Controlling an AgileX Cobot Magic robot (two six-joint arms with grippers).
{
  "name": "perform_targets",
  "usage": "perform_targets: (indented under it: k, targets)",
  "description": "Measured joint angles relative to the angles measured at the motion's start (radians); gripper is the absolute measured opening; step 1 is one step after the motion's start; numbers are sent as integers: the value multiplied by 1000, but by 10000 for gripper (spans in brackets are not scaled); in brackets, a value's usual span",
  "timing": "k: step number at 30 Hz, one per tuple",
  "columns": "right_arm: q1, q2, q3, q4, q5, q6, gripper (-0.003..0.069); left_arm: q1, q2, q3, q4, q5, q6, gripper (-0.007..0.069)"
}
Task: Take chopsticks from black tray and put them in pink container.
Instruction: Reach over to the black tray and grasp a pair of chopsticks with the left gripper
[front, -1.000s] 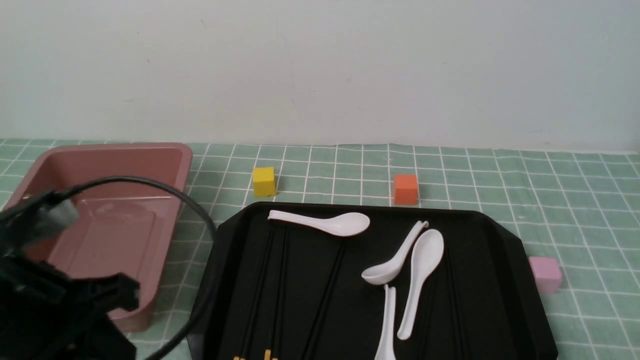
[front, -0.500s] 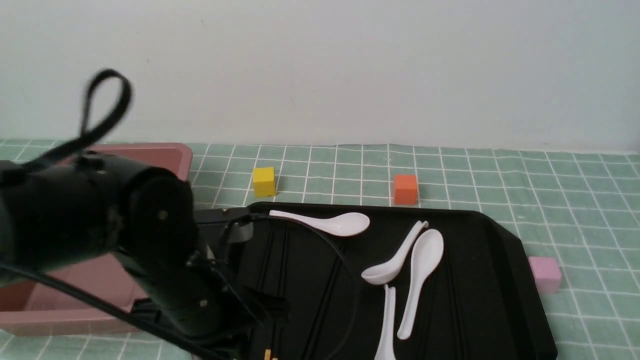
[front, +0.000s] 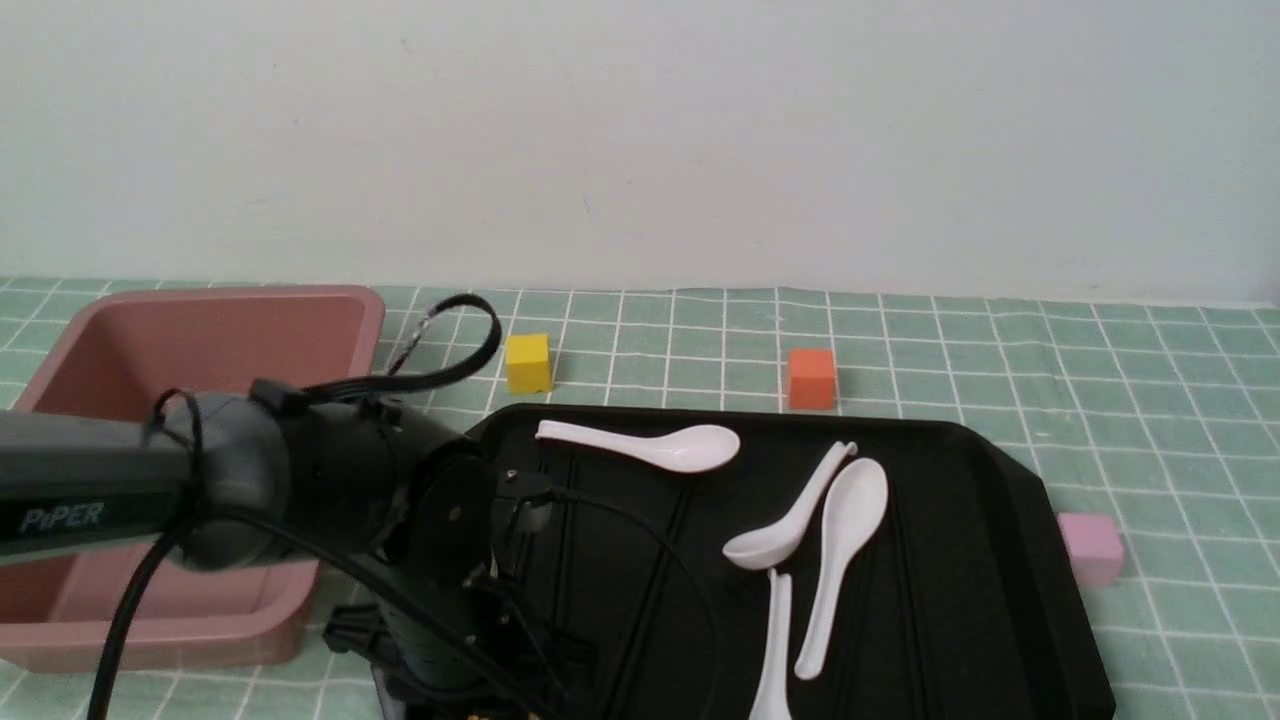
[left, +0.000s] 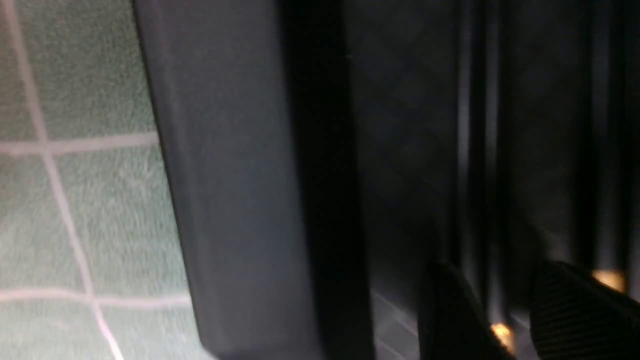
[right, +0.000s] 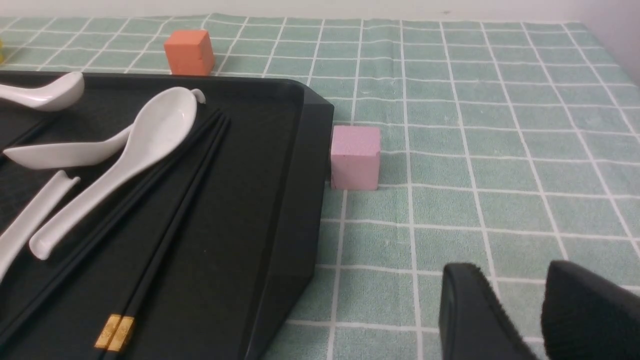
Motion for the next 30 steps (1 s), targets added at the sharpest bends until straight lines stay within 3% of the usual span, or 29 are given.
perform_targets:
  k: [8,14,22,30]
  targets:
    - [0,0,0,0,0,0,240,-1,21,-16,26,4,-3,246]
    - [0,0,0,0,0,0,240,-1,28,-23,17,8,-3,118]
    - [0,0,0,0,0,0,240,-1,-49,-4,-22,37,-3,124]
    - [0,0,0,0,0,0,240,79,-384,-4,-28,140,-47,124]
